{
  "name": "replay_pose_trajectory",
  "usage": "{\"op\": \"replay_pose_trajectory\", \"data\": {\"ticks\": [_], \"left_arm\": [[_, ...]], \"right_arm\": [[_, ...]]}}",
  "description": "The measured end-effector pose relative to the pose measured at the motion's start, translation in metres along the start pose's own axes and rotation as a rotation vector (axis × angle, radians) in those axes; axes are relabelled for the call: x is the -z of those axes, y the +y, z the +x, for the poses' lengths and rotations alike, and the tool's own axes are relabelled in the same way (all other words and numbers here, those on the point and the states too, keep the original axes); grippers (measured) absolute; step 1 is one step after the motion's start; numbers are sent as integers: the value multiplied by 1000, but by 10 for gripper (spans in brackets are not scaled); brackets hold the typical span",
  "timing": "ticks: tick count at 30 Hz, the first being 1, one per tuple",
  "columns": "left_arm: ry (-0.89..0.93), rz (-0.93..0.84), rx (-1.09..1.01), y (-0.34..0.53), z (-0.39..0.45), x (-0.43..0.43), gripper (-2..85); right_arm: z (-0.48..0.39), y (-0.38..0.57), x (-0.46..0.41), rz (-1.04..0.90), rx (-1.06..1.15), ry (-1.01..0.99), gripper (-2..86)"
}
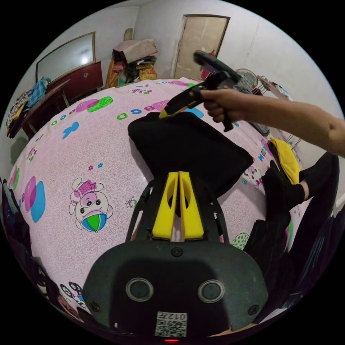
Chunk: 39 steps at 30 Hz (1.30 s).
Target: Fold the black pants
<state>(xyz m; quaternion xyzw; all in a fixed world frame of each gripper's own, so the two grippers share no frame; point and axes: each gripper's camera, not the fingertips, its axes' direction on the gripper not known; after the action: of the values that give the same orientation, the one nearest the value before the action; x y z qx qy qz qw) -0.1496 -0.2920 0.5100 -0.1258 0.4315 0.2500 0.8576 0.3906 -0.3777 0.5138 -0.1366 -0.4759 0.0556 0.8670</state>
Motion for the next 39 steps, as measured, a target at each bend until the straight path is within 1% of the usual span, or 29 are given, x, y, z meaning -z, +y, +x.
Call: {"op": "replay_pose_trajectory", "data": {"ticks": [3, 7, 9, 11, 13, 15, 16, 20, 23, 26, 29, 32, 35, 37, 38, 39], "left_arm": [[-19, -31, 9, -3, -7, 6, 5], [10, -74, 100, 3, -21, 17, 25], [97, -124, 149, 6, -36, 22, 60], [117, -156, 178, 6, -47, 24, 83], [133, -191, 216, 4, -61, 21, 96], [238, -203, 295, 5, -82, 13, 103], [263, -205, 311, 5, -86, 11, 105], [359, -189, 389, 4, -103, 3, 101], [355, -205, 428, 3, -112, -3, 92], [345, -254, 384, 0, -111, -11, 79], [311, -224, 337, -2, -109, -5, 71], [262, -178, 279, 0, -105, 7, 64], [271, -164, 280, 2, -105, 8, 60], [290, -165, 282, 1, -106, 8, 59], [301, -159, 293, 1, -107, 8, 59], [319, -154, 303, 1, -108, 8, 59]], "right_arm": [[5, 42, 33, 63, -68, -49, 6], [21, 112, 66, 112, -215, -131, 65], [30, 144, 73, 112, -281, -154, 86], [41, 172, 73, 93, -358, -170, 106], [53, 205, 67, 79, -453, -231, 118], [59, 222, 59, 76, -503, -299, 123], [61, 230, 54, 70, -524, -329, 126], [64, 245, 43, 98, -573, -389, 132], [63, 251, 34, 87, -581, -393, 129], [57, 254, 25, 36, -539, -364, 116], [53, 265, 22, 38, -526, -405, 116], [38, 279, 26, 79, -458, -350, 110], [12, 291, 31, 103, -356, -216, 100], [-20, 298, 30, 90, -210, -24, 100], [-29, 300, 28, 81, -171, 33, 101], [-45, 303, 23, 65, -100, 145, 101]]}}
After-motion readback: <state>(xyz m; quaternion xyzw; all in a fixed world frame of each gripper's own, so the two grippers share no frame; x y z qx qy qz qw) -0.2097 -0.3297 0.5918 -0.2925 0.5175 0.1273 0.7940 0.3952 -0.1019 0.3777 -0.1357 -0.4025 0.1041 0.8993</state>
